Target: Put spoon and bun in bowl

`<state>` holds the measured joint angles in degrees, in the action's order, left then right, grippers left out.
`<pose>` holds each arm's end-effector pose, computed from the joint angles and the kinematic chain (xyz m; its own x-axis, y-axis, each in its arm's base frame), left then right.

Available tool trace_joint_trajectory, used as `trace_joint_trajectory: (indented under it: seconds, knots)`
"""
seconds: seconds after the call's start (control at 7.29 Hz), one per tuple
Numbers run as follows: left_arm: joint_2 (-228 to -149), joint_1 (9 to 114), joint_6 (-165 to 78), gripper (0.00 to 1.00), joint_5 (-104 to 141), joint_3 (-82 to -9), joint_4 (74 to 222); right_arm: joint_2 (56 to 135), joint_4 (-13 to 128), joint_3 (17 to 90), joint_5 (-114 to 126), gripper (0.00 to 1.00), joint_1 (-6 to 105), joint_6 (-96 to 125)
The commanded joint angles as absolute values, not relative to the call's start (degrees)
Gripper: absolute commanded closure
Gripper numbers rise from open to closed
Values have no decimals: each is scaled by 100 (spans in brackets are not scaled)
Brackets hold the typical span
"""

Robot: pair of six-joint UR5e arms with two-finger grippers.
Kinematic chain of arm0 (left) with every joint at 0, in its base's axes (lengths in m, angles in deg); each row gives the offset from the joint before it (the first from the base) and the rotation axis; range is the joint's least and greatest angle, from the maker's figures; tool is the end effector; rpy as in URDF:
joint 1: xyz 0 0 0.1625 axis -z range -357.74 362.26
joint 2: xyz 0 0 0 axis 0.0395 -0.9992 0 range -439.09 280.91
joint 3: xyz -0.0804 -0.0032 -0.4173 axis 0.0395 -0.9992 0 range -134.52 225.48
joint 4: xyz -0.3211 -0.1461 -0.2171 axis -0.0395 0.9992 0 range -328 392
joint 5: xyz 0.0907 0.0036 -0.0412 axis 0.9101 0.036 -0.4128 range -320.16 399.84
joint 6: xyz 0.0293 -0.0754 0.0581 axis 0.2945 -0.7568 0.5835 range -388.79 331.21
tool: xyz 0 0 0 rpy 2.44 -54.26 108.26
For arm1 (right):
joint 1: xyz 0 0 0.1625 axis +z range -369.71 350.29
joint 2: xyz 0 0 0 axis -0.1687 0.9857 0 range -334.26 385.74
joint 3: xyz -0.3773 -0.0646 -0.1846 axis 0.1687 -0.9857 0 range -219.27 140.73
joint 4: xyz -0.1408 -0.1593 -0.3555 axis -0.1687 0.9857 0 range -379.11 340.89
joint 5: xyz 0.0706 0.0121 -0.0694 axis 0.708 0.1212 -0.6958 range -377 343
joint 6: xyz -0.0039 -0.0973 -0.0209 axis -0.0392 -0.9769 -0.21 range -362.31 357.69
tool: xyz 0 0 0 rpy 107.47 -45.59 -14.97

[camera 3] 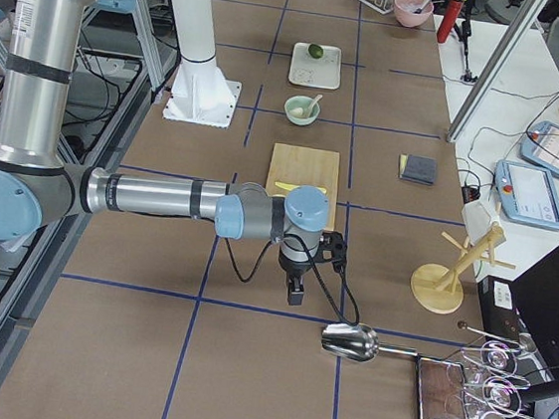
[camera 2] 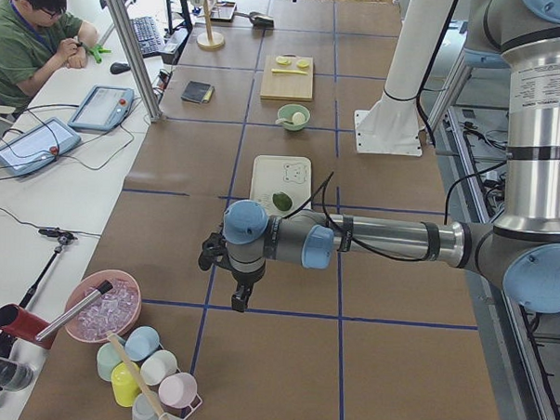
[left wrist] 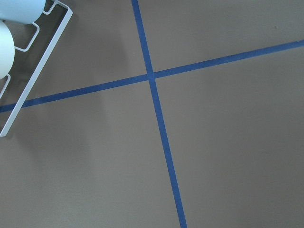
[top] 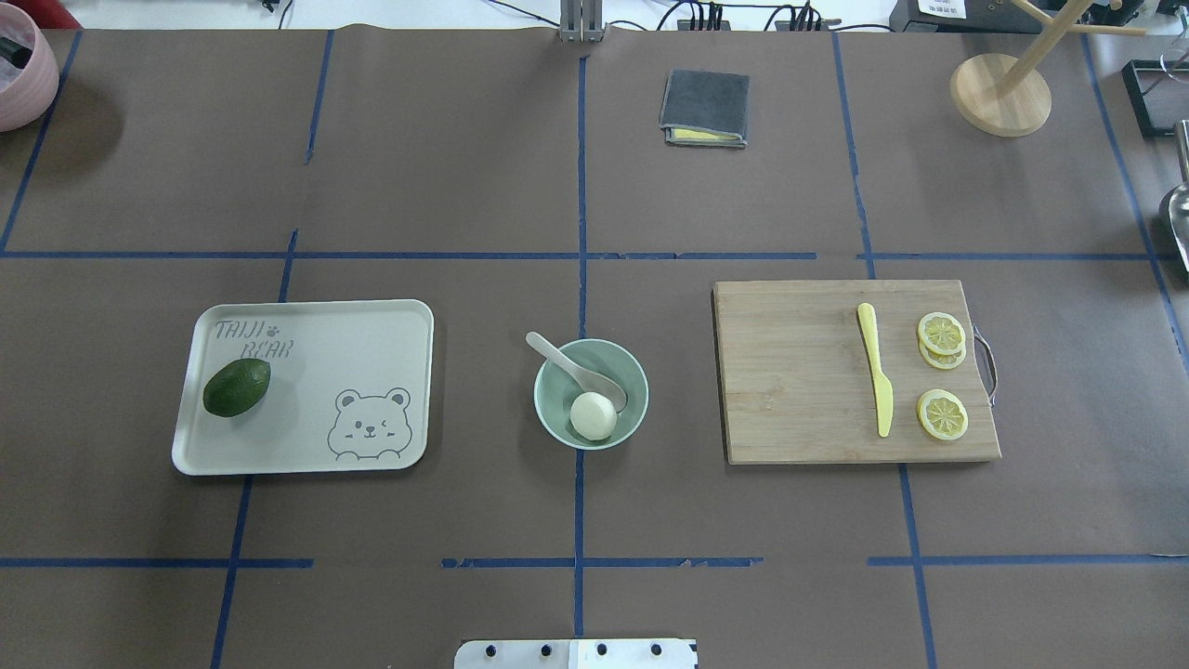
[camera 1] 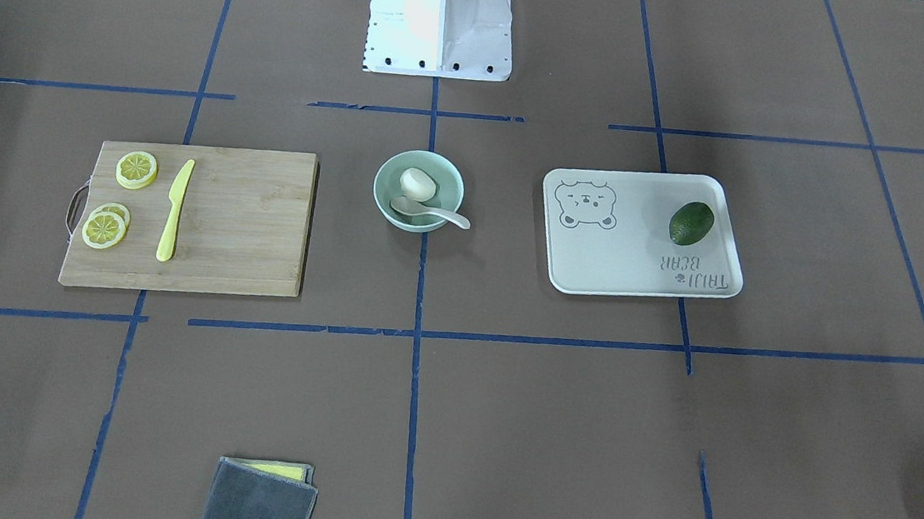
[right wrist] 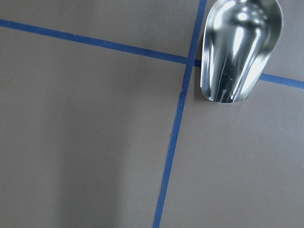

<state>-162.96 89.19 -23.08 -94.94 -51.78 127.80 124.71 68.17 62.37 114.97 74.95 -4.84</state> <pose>-0.0387 -0.4569 0.6355 0.6954 0.2209 -0.6838 -0.1231 0.9741 0.1895 0.0262 -0.4361 0.6283 0.7295 -0.1755 0.6610 0.1250 0.9845 0.1234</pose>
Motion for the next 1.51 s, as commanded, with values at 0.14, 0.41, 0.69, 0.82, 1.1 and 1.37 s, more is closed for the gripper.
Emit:
trace_joint_trajectory:
  seconds: [0.14,0.41,0.69,0.82,1.1,1.37]
  knots:
    - [-16303,8919,-2308,0,-9499,-5182,12807,12409,6808,6233,11658,0,7563,-433]
    - [-16303,8919,-2299,0,-9499,-5182,12824,12514,6799,6233,11659,0,7563,-503]
    - [-16303,8910,-2299,0,-9499,-5182,12824,12646,6817,6206,11667,0,7563,-495]
    - [-16303,8910,-2299,0,-9507,-5182,12824,12647,6817,6198,11703,0,7563,-495]
    - [-16303,8910,-2308,0,-9499,-5182,12824,12638,6808,6119,11677,0,7563,-469]
    - [-16303,8910,-2299,0,-9507,-5182,12824,12629,6808,6119,11677,0,7563,-477]
